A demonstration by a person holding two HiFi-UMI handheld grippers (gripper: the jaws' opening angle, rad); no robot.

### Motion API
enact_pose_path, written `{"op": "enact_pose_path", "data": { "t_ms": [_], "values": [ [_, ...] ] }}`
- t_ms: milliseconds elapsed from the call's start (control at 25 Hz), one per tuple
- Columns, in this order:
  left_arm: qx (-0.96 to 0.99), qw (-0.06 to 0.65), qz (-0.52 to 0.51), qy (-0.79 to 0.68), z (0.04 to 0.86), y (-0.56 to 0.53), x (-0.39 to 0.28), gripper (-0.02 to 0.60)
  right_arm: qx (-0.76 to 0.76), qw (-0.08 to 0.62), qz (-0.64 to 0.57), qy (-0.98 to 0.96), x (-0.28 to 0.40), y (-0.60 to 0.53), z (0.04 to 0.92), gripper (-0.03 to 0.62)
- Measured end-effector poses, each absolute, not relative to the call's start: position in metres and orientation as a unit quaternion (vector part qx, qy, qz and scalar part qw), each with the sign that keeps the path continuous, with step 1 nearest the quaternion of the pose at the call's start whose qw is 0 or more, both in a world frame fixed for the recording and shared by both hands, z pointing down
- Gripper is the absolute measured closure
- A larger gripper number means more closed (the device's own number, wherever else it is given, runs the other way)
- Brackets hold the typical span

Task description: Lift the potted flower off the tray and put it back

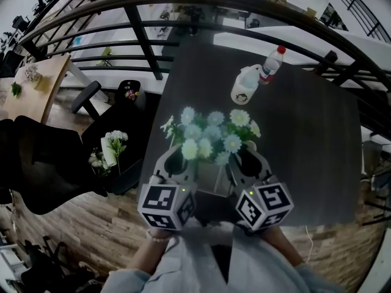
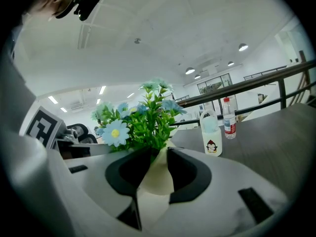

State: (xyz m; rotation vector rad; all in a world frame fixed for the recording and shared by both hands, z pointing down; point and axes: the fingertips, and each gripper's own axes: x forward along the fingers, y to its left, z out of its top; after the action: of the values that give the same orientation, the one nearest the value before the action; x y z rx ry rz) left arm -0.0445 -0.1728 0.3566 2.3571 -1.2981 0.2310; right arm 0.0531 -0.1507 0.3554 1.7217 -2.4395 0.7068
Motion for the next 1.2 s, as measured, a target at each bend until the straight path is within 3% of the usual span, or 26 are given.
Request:
{"op": "enact_pose_path", "data": {
  "t_ms": [1200],
  "values": [
    [0.840,0.247,0.077,-0.478,0.371,-0.174,-0.055,0.511,0.545,0.040,0.260,-0.796,0.044,-0.153,0.377,0.482]
  ]
}}
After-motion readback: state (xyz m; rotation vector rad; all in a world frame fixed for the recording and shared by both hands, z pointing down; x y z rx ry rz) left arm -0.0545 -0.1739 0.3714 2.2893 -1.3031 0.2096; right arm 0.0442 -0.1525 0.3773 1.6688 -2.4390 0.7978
